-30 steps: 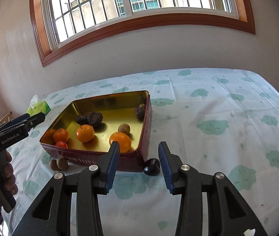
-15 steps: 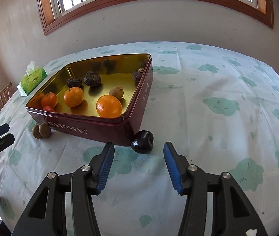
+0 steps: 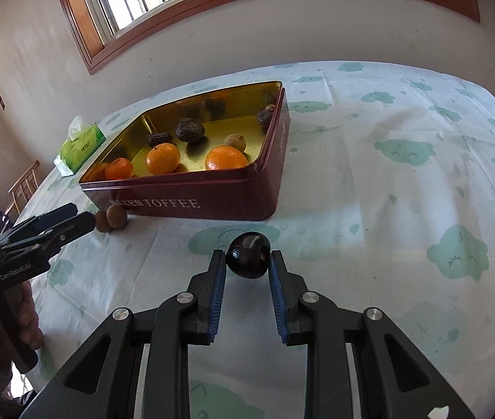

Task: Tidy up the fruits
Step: 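Grasp two brown kiwis together with the left tool, then lift the kiwis with the left tool while the right tool carries the black fruit over the tin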

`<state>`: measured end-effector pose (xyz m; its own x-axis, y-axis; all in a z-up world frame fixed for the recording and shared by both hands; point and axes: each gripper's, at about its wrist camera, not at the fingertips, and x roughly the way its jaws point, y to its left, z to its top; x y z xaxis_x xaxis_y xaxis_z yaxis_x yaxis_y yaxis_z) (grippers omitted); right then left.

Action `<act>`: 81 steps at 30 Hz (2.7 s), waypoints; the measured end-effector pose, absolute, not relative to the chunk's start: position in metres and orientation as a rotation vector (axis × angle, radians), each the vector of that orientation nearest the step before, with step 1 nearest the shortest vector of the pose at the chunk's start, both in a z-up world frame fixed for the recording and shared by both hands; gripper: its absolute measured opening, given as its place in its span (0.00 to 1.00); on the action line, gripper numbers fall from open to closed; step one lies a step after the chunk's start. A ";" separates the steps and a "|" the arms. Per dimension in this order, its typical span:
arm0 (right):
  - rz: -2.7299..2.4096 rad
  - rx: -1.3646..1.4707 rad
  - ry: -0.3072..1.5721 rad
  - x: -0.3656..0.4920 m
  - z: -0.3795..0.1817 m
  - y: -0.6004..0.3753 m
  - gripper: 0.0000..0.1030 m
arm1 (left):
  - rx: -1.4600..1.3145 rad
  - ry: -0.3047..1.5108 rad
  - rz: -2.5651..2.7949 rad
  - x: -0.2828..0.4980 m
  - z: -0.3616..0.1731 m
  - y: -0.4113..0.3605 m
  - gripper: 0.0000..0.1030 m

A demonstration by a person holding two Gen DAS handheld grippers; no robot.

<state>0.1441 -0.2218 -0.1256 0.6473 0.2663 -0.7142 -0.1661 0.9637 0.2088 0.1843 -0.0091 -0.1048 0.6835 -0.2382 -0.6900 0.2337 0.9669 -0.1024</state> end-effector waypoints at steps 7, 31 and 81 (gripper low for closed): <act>0.274 0.096 0.820 0.137 -0.125 -0.204 0.23 | 0.007 0.861 -0.332 0.206 -0.119 -0.021 0.57; 0.253 0.116 0.728 0.112 -0.102 -0.191 0.23 | -0.086 0.716 -0.155 0.141 -0.078 -0.002 0.41; 0.246 0.054 0.572 0.129 -0.033 -0.172 0.23 | -0.002 0.587 -0.123 0.163 -0.022 -0.015 0.41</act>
<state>0.1289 -0.1715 -0.0332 0.8122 0.2454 -0.5292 -0.2156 0.9693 0.1186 0.1634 -0.0154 -0.0225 0.8257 -0.1162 -0.5521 0.1152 0.9927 -0.0366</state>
